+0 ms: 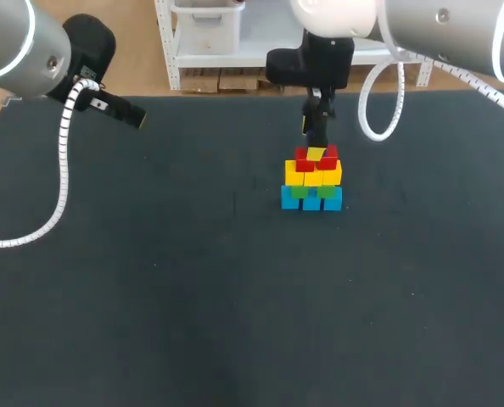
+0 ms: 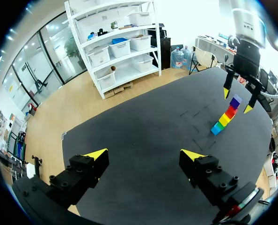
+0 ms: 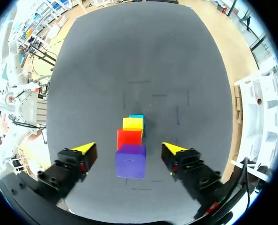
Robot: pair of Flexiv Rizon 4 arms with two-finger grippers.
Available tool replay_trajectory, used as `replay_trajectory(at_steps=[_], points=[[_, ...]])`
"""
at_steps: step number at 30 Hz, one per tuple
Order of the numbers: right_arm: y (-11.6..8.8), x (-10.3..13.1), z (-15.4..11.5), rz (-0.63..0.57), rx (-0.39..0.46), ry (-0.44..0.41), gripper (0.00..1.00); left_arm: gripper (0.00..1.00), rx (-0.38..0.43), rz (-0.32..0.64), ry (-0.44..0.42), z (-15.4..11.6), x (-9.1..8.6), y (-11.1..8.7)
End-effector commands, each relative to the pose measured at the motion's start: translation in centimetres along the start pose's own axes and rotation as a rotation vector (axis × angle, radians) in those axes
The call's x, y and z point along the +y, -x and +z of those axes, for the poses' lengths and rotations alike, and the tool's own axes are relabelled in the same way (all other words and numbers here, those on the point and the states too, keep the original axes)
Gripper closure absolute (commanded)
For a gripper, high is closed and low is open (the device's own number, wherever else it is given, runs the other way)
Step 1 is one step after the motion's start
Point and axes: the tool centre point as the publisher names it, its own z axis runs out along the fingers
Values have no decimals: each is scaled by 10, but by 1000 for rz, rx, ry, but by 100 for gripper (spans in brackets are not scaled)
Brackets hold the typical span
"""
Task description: Place the blue cubes, place green cubes on the blue cubes, place the yellow cubes on the green cubes, then place the red cubes on the yellow cubes, and place purple cube on the red cubes.
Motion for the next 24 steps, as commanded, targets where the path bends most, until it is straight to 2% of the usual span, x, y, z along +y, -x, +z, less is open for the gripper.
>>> replay_trajectory(at_steps=[1, 10, 24], points=[[-3, 7, -4, 6, -9, -26, 0, 0, 0, 2, -5, 1, 1, 1], [-16, 15, -36, 27, -80, -101, 0, 0, 0, 2, -5, 1, 1, 1], [-66, 24, -73, 107, -200, -260, 0, 0, 0, 2, -5, 1, 1, 1]])
